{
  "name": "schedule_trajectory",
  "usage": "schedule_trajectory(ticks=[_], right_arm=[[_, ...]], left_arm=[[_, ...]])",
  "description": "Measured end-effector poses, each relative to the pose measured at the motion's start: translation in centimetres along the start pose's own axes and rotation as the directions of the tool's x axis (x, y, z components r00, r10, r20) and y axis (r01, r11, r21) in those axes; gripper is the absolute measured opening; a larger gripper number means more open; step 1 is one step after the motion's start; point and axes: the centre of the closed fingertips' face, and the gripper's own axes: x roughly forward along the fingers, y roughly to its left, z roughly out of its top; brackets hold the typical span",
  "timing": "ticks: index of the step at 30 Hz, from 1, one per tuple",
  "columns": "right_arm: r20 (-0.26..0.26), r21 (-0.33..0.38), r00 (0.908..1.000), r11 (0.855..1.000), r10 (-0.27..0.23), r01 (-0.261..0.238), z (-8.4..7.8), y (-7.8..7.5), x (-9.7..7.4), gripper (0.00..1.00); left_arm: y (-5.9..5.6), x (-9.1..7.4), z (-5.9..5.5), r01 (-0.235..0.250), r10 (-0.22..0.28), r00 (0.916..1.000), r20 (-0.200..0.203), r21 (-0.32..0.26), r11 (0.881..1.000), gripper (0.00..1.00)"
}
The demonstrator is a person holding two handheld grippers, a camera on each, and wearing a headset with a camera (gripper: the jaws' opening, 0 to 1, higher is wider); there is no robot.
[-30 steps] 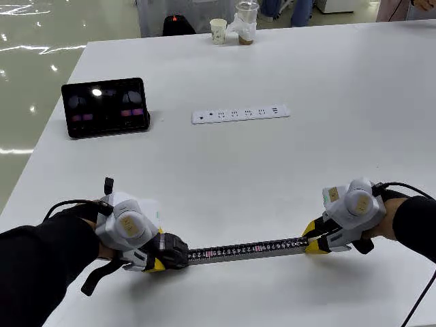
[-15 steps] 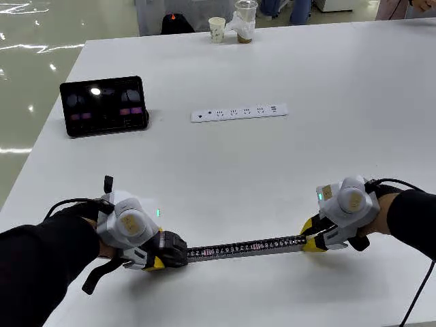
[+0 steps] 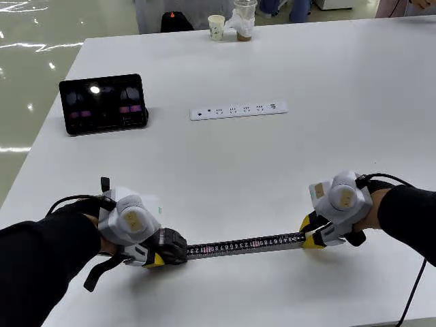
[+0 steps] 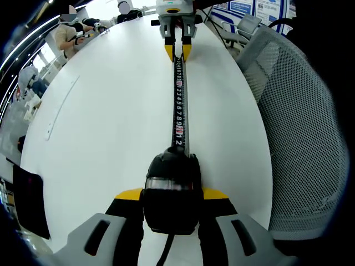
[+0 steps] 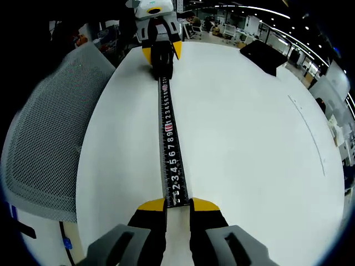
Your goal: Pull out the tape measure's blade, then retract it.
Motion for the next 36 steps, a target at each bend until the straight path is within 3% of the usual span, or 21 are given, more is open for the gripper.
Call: schedule_trajectory(ticks=[12, 18, 22, 26, 36], right_arm=[[-0.024, 0.026, 0.9996, 1.0, -0.012, 0.013, 0.0, -0.1, 0.1, 0.13], [-0.017, 0.011, 0.9998, 1.0, -0.012, 0.013, 0.0, 0.0, 0.0, 0.13], [-0.039, -0.02, 0.9991, 1.0, -0.015, 0.014, 0.0, 0.2, 0.1, 0.13], [-0.056, -0.021, 0.998, 0.999, -0.029, 0.027, -0.1, 0.0, -0.2, 0.19], [-0.036, 0.02, 0.9983, 0.999, -0.045, 0.046, -0.1, 0.1, -1.1, 0.25]], left_arm=[[0.0, -0.2, 0.1, -0.003, 0.003, 1.0, 0.003, -0.003, 1.0, 0.32], [0.0, -0.6, 0.1, -0.001, 0.001, 1.0, 0.008, -0.011, 1.0, 0.31], [0.2, -0.9, 0.0, -0.003, 0.003, 1.0, 0.003, -0.02, 1.0, 0.34], [0.4, -1.3, -0.1, -0.003, 0.003, 1.0, 0.004, -0.024, 1.0, 0.37], [0.2, -1.7, -0.4, 0.001, 0.001, 0.9997, 0.024, -0.079, 0.997, 0.45]])
